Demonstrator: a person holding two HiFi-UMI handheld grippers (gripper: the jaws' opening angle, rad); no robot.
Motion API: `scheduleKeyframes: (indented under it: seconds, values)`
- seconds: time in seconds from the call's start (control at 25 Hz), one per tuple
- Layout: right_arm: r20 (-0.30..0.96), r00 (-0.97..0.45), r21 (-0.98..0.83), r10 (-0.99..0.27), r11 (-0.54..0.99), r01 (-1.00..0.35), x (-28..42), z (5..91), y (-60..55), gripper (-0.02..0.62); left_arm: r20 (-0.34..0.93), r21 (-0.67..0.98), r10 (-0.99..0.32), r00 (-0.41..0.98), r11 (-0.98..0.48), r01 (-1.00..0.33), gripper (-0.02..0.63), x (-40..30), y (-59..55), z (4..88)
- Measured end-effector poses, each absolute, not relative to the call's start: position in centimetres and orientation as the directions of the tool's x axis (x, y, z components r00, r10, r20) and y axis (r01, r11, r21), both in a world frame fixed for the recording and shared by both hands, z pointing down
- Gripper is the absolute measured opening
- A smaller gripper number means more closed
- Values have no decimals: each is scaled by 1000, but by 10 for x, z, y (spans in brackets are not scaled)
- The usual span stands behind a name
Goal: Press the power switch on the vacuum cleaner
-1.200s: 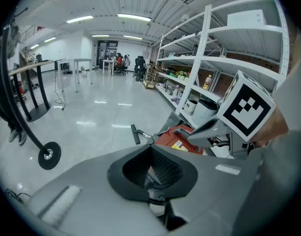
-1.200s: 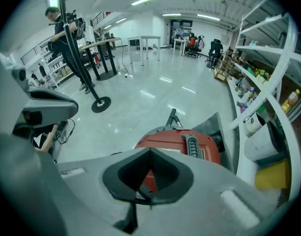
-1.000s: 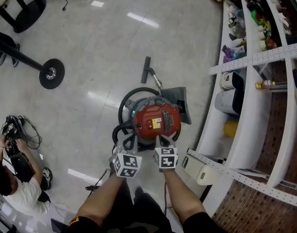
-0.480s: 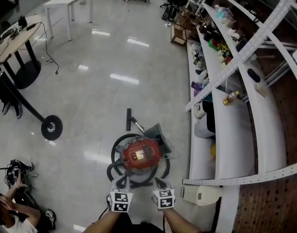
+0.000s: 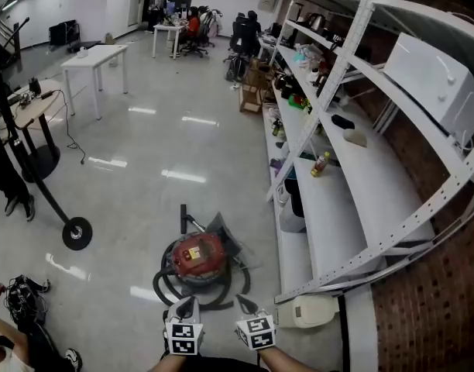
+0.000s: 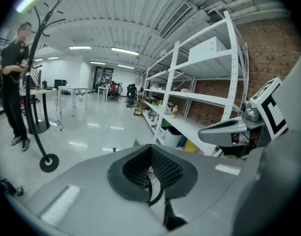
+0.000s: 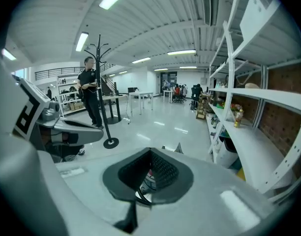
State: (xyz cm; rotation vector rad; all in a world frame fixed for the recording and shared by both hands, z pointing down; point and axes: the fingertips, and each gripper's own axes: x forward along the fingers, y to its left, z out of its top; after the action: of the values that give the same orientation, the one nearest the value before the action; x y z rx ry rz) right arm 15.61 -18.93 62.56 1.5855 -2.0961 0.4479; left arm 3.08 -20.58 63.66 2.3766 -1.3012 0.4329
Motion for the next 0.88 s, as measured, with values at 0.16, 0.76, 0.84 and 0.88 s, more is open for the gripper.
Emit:
scheduleKeyframes:
  seconds: [0.16,0.76,0.84,0.88]
  values:
    - [497,-237,22,-835,285,-958,175,593,-148,-8,382,190,-738,556,-527,-829,15,67,-159,599]
    - [406,-358,-69,-841,363,-929,163,537,-45,-8,352,122,-806,477,-466,-877,15,50,-53,549]
    - [389,-359,-65,-848,364,-929,157,527,-38,-8,335,118,-811,479,-469,-876,15,44,-48,540]
    - [380,-356,-62,-854,360,-931,154,521,-35,-8,325,117,-814,482,-472,-874,15,40,-45,535]
